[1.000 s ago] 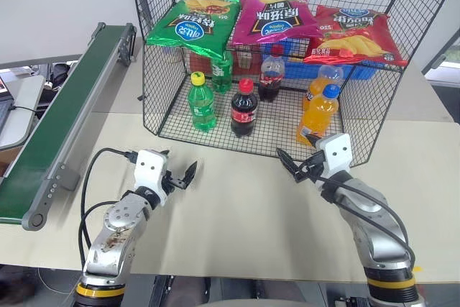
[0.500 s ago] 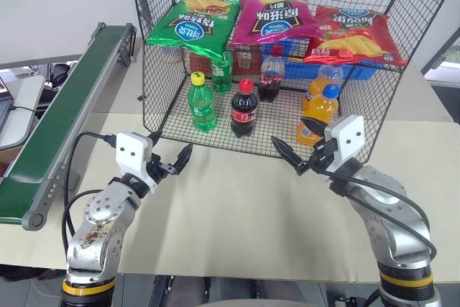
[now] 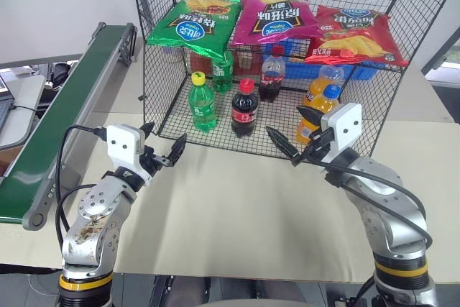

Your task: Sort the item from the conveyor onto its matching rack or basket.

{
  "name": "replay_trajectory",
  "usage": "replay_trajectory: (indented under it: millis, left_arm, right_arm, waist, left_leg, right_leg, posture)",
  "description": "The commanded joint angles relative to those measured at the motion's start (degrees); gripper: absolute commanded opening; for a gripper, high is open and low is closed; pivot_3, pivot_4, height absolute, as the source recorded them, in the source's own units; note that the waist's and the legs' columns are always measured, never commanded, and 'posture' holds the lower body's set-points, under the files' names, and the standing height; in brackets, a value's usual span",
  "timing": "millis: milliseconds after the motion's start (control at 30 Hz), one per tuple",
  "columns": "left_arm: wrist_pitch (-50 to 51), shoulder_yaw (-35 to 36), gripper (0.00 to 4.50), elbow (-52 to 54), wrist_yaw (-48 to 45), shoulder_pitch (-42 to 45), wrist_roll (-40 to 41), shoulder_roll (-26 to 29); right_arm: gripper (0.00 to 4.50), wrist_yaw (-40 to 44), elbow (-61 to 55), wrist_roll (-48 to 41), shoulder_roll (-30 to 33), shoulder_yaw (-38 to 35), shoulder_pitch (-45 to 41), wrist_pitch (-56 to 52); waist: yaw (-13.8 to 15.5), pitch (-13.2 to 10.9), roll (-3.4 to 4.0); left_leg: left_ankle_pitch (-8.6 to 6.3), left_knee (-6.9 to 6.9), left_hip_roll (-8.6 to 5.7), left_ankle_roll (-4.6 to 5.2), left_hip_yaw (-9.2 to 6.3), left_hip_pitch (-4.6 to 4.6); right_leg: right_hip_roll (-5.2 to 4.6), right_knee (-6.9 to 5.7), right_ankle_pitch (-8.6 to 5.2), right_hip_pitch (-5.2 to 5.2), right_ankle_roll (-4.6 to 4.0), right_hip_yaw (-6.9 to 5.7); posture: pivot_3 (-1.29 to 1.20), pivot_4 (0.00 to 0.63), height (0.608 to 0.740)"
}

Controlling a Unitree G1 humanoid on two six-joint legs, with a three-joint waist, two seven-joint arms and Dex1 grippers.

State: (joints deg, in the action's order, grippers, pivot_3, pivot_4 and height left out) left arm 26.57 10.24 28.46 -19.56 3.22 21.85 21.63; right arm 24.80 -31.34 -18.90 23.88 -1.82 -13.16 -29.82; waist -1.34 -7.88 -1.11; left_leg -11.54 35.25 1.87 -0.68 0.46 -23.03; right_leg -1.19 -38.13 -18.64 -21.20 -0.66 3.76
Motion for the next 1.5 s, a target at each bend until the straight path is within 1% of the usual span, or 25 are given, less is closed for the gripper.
replay_trajectory:
  millis: [33,300,400,600,900,1067,1200,1500]
  left_arm:
    - [0.1,0.6,4.45,1.4,-0.3,1.3,0.7,0.7]
    - [0.3,0.4,4.45,1.4,-0.4,1.4,0.9,1.0]
    - [0.1,1.3,4.45,0.9,-1.2,1.2,1.4,1.8]
    - [1.2,1.8,4.45,3.2,-0.5,0.1,1.6,2.3]
    - [2.8,5.3,4.45,9.4,0.6,-6.9,1.9,2.7]
    - [1.7,7.2,4.45,11.2,1.3,-10.1,0.2,3.3]
    - [1.9,9.6,4.45,12.1,1.5,-12.0,0.7,3.8]
    - [2.3,10.3,4.45,13.4,2.1,-14.1,1.1,3.2]
  right_arm:
    - [4.50,-0.7,-2.9,-0.9,0.0,-1.2,-0.8,-0.1]
    - [4.50,-1.9,-3.7,-0.5,-1.1,0.3,0.0,0.2]
    - [4.50,-2.4,-3.5,-0.2,-1.5,1.1,-0.6,0.0]
    - [4.50,-1.5,-2.2,-0.8,-1.7,1.6,-1.9,0.3]
    - [4.50,1.0,-1.1,-1.7,-1.2,1.6,-2.8,0.3]
    - [4.50,2.3,2.2,-1.0,-2.0,2.6,-4.9,1.7]
    - [4.50,3.7,4.0,-1.5,-3.0,3.6,-7.0,1.9]
    - [4.50,5.3,6.0,-1.1,-3.7,3.9,-8.2,2.6]
  waist:
    - [0.0,0.0,0.00]
    - [0.0,0.0,0.00]
    - [0.0,0.0,0.00]
    - [-0.1,0.0,0.00]
    - [-0.4,0.0,0.00]
    - [-0.8,0.0,0.00]
    - [-1.1,0.0,0.00]
    - [-1.0,0.0,0.00]
  left_leg:
    - [0.00,0.00,0.00,0.00,0.00,0.00]
    - [0.00,0.00,0.01,0.01,0.00,0.02]
    - [0.00,0.01,0.01,0.01,0.00,0.02]
    - [0.00,0.01,0.00,0.01,0.00,0.02]
    - [0.00,0.01,0.03,0.01,-0.01,0.03]
    - [-0.01,0.01,0.02,0.01,0.00,0.07]
    - [-0.01,0.00,0.06,0.01,-0.01,0.09]
    - [-0.01,0.00,0.04,0.01,-0.01,0.07]
  right_leg:
    - [0.00,0.00,0.00,0.00,0.00,0.00]
    - [0.00,-0.02,0.00,0.00,0.00,0.01]
    - [0.01,-0.02,0.00,0.00,0.00,0.01]
    - [0.00,-0.02,0.00,0.00,0.00,0.01]
    - [-0.02,-0.04,0.00,0.00,0.00,0.00]
    - [-0.01,-0.04,0.00,0.02,0.00,0.01]
    - [0.01,-0.05,0.00,0.02,0.00,0.01]
    - [-0.03,-0.04,0.00,0.03,0.00,0.01]
  posture:
    - [0.00,0.150,0.740]
    - [0.00,0.150,0.740]
    - [0.00,0.150,0.740]
    - [0.00,0.150,0.740]
    - [0.00,0.150,0.740]
    - [0.00,0.150,0.740]
    - [0.00,0.150,0.740]
    - [0.00,0.150,0.740]
